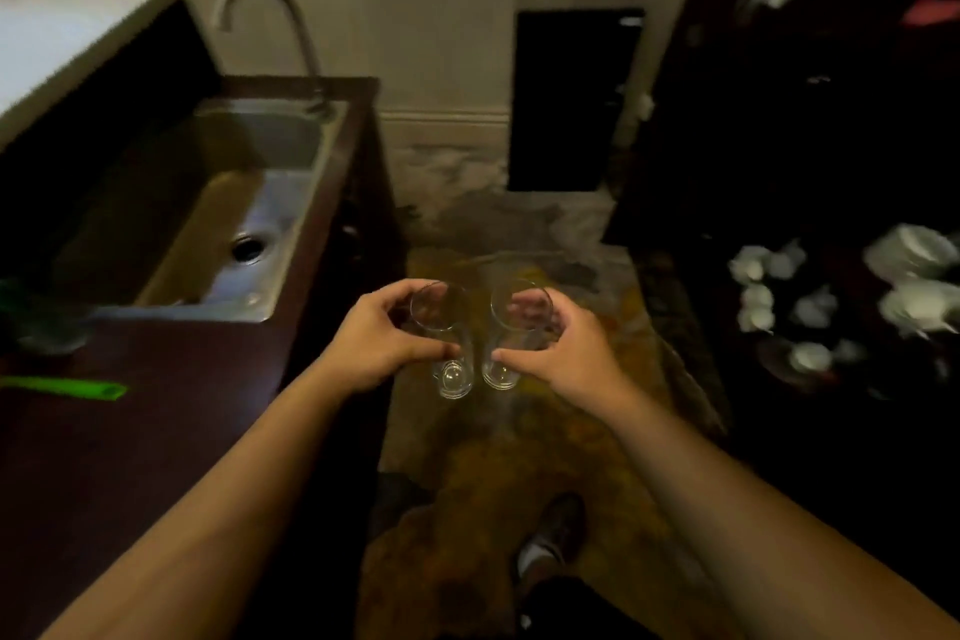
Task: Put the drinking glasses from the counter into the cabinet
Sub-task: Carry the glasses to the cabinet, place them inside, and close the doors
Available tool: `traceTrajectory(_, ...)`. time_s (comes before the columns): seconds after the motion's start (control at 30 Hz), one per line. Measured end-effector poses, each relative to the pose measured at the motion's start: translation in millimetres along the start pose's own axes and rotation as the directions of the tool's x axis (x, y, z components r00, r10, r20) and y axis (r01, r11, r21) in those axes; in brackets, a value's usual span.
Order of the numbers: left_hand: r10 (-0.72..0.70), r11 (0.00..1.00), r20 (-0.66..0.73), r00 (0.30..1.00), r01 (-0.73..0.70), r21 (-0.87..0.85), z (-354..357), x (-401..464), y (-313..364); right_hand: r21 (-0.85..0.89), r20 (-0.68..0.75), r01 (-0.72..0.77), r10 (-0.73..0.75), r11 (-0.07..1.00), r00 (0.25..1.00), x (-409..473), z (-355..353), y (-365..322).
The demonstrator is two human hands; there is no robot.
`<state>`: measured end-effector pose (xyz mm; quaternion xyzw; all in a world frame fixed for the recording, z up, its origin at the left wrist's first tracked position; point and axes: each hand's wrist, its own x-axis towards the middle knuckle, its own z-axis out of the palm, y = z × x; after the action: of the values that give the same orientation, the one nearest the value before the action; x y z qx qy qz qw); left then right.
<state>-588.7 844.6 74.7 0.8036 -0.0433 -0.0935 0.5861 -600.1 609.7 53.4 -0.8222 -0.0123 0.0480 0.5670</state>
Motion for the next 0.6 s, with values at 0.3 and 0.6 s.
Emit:
traceTrajectory(0.3,0.065,0.998,0.363,0.929,-0.057,-0.033,209.2,182.4,56.4,0.111,-0.339,-0.165,0.194,0.98,0.921,29.4,-205.3,97.6)
traceTrajectory(0.6,0.119,0.993,0.5,0.858,-0.106,-0.055,394.3,330.8,116.7,0.248,-0.566,-0.204,0.313,0.947,0.763,82.9,-353.0,158.7)
